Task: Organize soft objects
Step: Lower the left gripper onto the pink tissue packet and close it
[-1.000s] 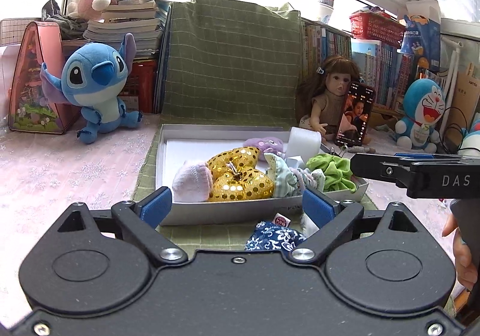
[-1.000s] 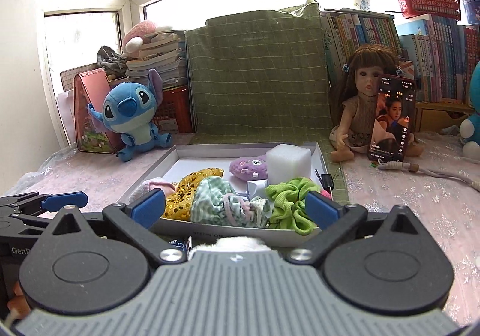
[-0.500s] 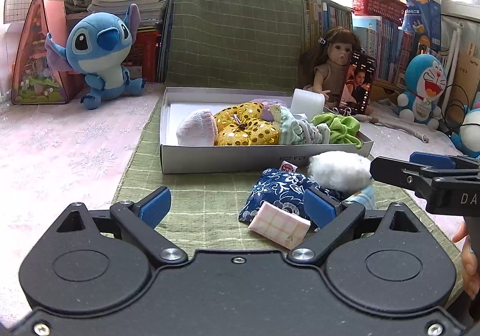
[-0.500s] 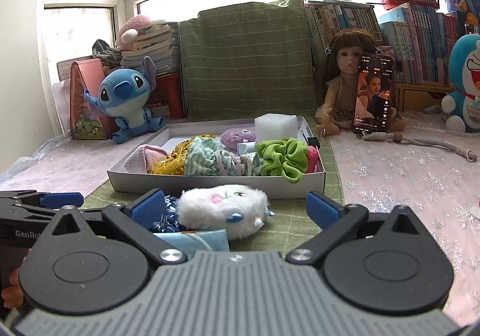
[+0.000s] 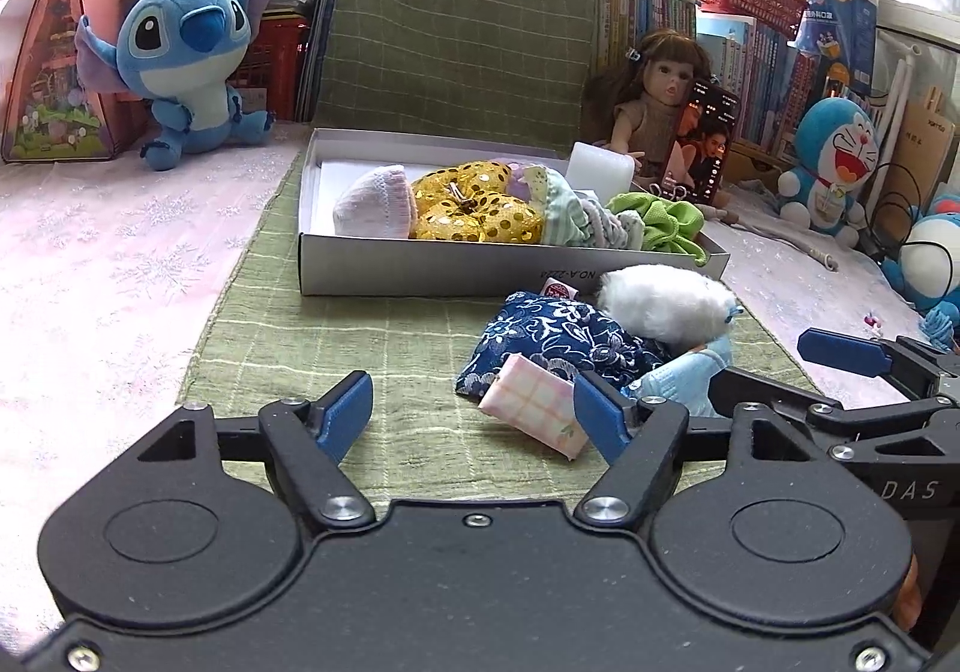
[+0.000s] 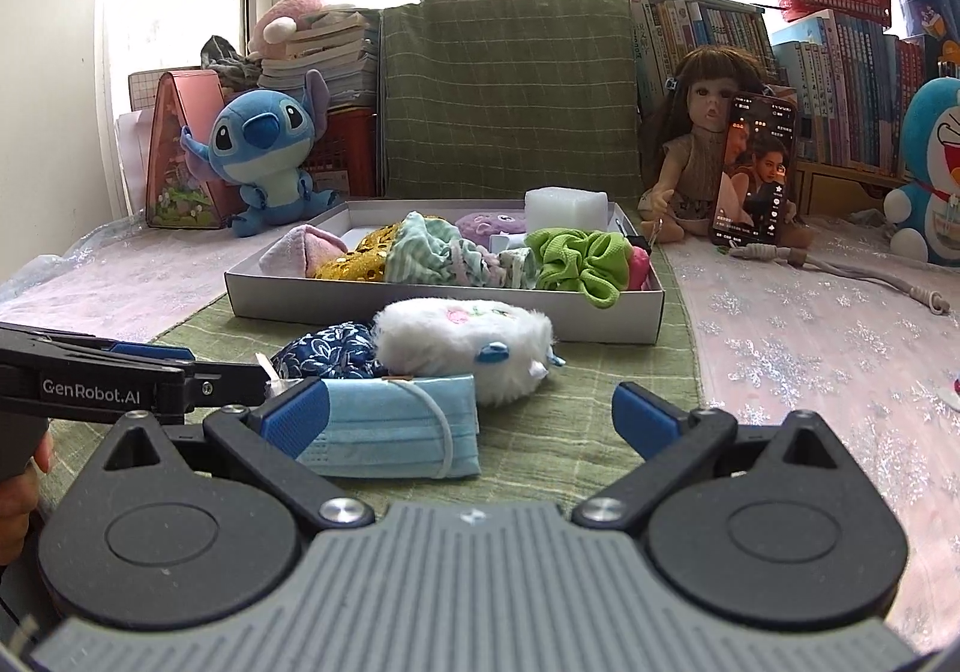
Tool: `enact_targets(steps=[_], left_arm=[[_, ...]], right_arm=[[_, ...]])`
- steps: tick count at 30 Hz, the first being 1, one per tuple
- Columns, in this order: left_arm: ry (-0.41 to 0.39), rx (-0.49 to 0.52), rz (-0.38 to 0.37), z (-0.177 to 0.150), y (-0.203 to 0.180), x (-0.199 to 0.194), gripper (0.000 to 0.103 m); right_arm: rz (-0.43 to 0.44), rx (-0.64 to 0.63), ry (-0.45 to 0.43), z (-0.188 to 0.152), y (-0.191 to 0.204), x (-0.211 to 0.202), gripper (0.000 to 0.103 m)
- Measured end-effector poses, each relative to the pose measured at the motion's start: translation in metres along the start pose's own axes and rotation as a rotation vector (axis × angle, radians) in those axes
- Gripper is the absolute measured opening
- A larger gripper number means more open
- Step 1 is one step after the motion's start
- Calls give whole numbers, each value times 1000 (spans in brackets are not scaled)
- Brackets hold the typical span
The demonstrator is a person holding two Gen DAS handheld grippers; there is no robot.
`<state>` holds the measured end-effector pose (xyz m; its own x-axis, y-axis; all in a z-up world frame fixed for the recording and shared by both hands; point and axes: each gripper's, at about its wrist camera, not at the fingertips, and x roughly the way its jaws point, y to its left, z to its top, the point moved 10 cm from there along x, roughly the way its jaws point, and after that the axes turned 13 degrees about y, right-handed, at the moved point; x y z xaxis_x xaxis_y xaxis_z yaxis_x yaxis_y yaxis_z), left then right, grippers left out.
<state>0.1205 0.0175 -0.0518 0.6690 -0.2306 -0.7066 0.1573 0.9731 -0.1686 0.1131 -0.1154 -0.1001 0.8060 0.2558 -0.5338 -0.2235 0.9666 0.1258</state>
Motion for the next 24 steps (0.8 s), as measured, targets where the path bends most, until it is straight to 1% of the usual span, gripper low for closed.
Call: enact_targets(steps=[4, 6, 8, 9, 11, 12, 20, 22, 24], left_arm=[[4, 6, -15, 0, -6, 4, 71], [14, -2, -33, 0, -8, 7, 68], [20, -7, -55, 1, -11, 8, 59], [22, -8, -65, 1, -13, 8, 56], [25, -3, -83, 1, -16, 8, 46], [24, 1, -86, 1, -18, 7, 45], [21, 13, -71, -1, -20, 3, 37], [13, 22, -49, -1, -19, 0, 35], [8, 31, -10, 0, -16, -2, 34]], right_arm=[[-8, -4, 12, -5, 0, 1, 103], [-14, -11, 15, -8, 0, 1, 103], [-21, -19, 18, -9, 1, 0, 103], [-25, -24, 18, -10, 1, 0, 103], [-28, -31, 22, -11, 1, 0, 103], [-27, -32, 23, -12, 1, 0, 103], [-22, -31, 36, -16, 2, 3, 103], [-22, -37, 40, -18, 3, 4, 103], [-22, -44, 44, -19, 4, 5, 103]])
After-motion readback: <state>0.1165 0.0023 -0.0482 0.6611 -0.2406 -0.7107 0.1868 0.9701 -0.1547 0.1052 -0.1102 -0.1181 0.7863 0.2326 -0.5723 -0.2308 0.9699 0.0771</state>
